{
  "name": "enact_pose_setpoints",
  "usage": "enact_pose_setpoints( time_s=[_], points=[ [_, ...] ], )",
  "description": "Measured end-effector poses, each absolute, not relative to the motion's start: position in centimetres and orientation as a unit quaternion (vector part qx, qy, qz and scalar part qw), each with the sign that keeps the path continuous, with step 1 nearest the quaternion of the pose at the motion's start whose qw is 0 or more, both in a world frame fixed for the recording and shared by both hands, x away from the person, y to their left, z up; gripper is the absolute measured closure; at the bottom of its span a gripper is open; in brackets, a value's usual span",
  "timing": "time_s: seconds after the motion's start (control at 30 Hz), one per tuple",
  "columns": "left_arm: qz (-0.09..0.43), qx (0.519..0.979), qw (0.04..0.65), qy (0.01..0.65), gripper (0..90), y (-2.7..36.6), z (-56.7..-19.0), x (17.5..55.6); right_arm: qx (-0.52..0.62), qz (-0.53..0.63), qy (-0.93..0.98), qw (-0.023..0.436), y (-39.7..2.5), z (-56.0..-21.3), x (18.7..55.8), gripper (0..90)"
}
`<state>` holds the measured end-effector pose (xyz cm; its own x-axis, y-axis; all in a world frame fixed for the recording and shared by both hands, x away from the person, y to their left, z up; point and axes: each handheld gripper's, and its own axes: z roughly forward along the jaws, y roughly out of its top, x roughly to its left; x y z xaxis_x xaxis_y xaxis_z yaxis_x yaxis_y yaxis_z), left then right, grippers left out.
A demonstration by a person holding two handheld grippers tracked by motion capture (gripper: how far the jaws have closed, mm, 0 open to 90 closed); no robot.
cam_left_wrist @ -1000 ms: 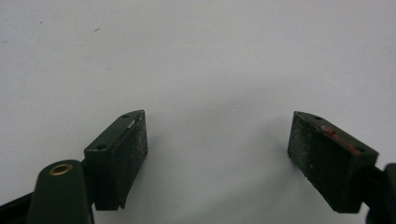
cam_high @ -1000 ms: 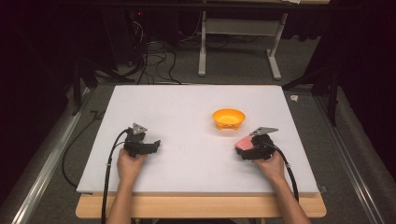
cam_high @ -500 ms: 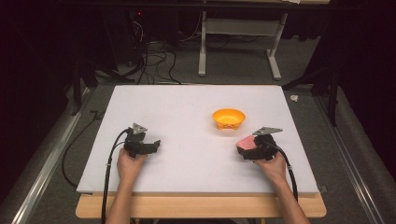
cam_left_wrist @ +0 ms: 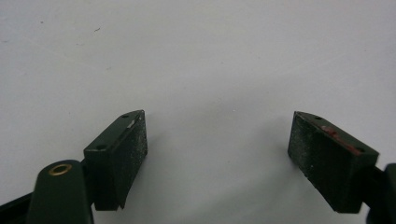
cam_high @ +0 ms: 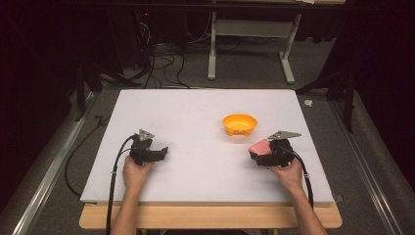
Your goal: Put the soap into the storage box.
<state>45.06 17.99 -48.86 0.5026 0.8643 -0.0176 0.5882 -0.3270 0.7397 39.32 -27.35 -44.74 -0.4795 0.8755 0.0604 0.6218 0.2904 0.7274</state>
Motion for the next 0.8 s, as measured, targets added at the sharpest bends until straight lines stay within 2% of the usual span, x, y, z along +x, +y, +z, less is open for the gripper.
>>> enact_pose_setpoints(
  time_s=[0.5, 0.8],
  points=[
    [0.195, 0.791, 0.353, 0.46, 19.9, 18.0, -48.8, 45.1, 0.483, 0.374, 0.772, 0.172, -26.8, -42.8, 39.9, 13.7],
    [0.197, 0.79, 0.352, 0.461, 19.0, 18.0, -48.8, 45.0, 0.499, 0.377, 0.763, 0.163, -25.9, -41.6, 41.6, 13.7]
  ],
)
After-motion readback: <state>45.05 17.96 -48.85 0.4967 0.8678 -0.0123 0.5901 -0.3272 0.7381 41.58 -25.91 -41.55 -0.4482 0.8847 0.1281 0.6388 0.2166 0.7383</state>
